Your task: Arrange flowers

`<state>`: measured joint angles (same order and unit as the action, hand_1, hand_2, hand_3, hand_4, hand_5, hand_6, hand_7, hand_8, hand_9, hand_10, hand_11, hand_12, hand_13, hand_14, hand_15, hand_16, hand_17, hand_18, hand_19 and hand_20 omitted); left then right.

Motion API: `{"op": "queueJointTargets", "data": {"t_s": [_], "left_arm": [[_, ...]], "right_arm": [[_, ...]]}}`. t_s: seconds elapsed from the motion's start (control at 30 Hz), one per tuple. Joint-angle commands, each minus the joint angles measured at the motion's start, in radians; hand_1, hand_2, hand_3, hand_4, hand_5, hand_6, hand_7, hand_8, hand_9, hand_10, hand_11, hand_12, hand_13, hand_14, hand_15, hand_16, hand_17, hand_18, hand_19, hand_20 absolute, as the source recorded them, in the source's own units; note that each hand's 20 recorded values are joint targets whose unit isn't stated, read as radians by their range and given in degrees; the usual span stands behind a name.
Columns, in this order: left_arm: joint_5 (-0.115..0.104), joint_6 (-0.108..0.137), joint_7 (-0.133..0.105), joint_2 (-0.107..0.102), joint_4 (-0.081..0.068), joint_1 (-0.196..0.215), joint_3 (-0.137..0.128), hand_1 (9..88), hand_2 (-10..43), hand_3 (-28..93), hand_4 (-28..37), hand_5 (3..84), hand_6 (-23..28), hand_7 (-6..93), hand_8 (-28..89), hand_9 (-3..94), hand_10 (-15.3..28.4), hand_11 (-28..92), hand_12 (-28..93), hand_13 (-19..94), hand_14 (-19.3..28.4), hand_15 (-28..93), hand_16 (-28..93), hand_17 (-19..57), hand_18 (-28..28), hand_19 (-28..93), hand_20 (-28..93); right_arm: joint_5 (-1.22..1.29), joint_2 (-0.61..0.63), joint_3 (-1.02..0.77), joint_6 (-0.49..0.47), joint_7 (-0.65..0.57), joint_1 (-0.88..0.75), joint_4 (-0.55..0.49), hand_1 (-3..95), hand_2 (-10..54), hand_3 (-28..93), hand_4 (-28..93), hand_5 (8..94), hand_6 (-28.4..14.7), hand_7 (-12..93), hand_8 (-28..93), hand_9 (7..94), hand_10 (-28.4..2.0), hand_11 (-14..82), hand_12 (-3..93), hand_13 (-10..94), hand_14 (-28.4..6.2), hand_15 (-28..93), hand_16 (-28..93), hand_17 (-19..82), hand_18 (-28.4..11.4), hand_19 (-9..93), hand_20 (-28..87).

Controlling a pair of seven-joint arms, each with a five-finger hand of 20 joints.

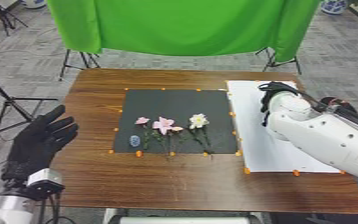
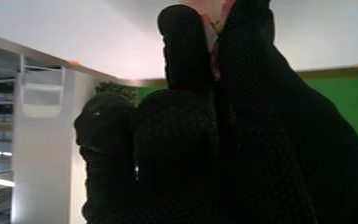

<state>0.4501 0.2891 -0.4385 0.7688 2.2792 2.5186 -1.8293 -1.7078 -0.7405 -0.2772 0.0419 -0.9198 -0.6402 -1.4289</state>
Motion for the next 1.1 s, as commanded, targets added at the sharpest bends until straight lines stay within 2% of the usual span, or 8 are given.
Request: {"op": "queueJointTargets", "data": {"t_s": [0.03,0.3,0.4,0.5,0.57,0.83,1.0,1.1], "left_arm": [[0.038,-0.055,0.063,0.078,0.007,0.045,-0.062,30.0,4.8,62,-19.1,39.6,10.8,8.9,-7,33.7,19.9,29,10,20,25.6,50,-12,-7.4,27.0,52,10],[0.065,-0.085,0.107,0.125,0.015,0.068,-0.1,30.0,4.6,61,-18.5,39.6,11.0,8.1,-7,33.5,20.1,27,11,20,26.1,50,-12,-7.4,28.0,53,9],[0.051,-0.06,0.082,0.123,0.02,0.084,-0.097,29.9,4.7,61,-18.1,39.5,11.1,7.8,-6,33.4,20.1,27,11,20,26.2,49,-11,-7.0,28.3,53,9],[0.024,-0.031,0.032,0.098,0.019,0.09,-0.078,29.9,4.6,61,-18.1,39.5,11.0,7.8,-6,33.4,20.2,27,11,20,26.3,49,-11,-7.3,28.3,53,8],[0.017,-0.01,0.023,0.091,0.021,0.088,-0.064,29.9,4.6,61,-18.1,39.6,11.0,7.8,-6,33.4,20.2,27,11,20,26.3,49,-11,-7.7,28.0,53,8],[0.011,-0.015,0.009,0.073,0.013,0.062,-0.032,29.6,4.7,63,-18.8,39.6,11.2,8.3,-7,33.3,20.2,28,11,20,26.3,50,-11,-8.5,26.9,52,7],[0.017,-0.019,0.022,0.079,0.011,0.055,-0.025,29.6,4.8,63,-19.2,39.7,11.3,8.6,-7,33.3,20.1,28,11,20,26.2,51,-12,-8.5,26.7,52,7],[0.006,-0.013,0.009,0.065,0.01,0.056,-0.016,29.6,5.0,63,-19.2,39.7,11.3,8.6,-7,33.4,20.1,28,11,20,26.2,50,-12,-8.5,26.5,52,6]], "right_arm": [[-0.05,-0.029,-0.024,0.025,0.014,0.014,-0.076,60.1,-9.5,73,-28,71.1,0.6,43,5,88.8,-7.1,10.4,34.1,80,-1.4,77,15,58,-11.9,93,36],[-0.066,0.0,-0.082,0.017,-0.024,-0.052,-0.248,60.7,-9.5,73,-28,72.3,0.1,41,6,89.3,-7.2,10.5,34.5,80,-1.7,77,15,59,-12.4,93,37],[-0.083,0.008,-0.119,0.013,-0.017,-0.108,-0.324,61.2,-9.5,73,-28,72.9,-0.4,40,7,89.3,-7.1,10.5,34.6,81,-1.9,77,15,59,-12.5,93,38],[-0.095,0.023,-0.146,0.007,-0.005,-0.166,-0.394,61.3,-9.5,73,-28,73.2,-0.5,39,8,89.4,-7.3,10.6,34.7,81,-2.0,77,15,59,-12.8,93,38],[-0.094,0.022,-0.16,0.006,0.003,-0.202,-0.421,61.4,-9.5,73,-28,73.4,-0.6,39,8,89.5,-7.4,10.5,34.7,81,-2.1,77,15,59,-12.8,93,38],[-0.09,0.026,-0.178,0.001,0.009,-0.294,-0.476,61.6,-9.5,73,-28,73.3,-0.6,38,9,89.3,-7.6,10.5,34.7,81,-2.3,77,16,59,-13.0,93,38],[-0.095,0.031,-0.191,0.001,0.007,-0.336,-0.499,61.3,-9.5,73,-28,73.1,-0.5,38,9,89.1,-7.8,10.6,34.8,81,-2.6,77,16,59,-13.2,93,39],[-0.097,0.029,-0.191,-0.003,0.011,-0.345,-0.504,61.1,-9.5,73,-28,72.9,-0.6,38,9,89.0,-7.8,10.7,34.8,80,-2.7,77,16,59,-13.3,93,39]]}}
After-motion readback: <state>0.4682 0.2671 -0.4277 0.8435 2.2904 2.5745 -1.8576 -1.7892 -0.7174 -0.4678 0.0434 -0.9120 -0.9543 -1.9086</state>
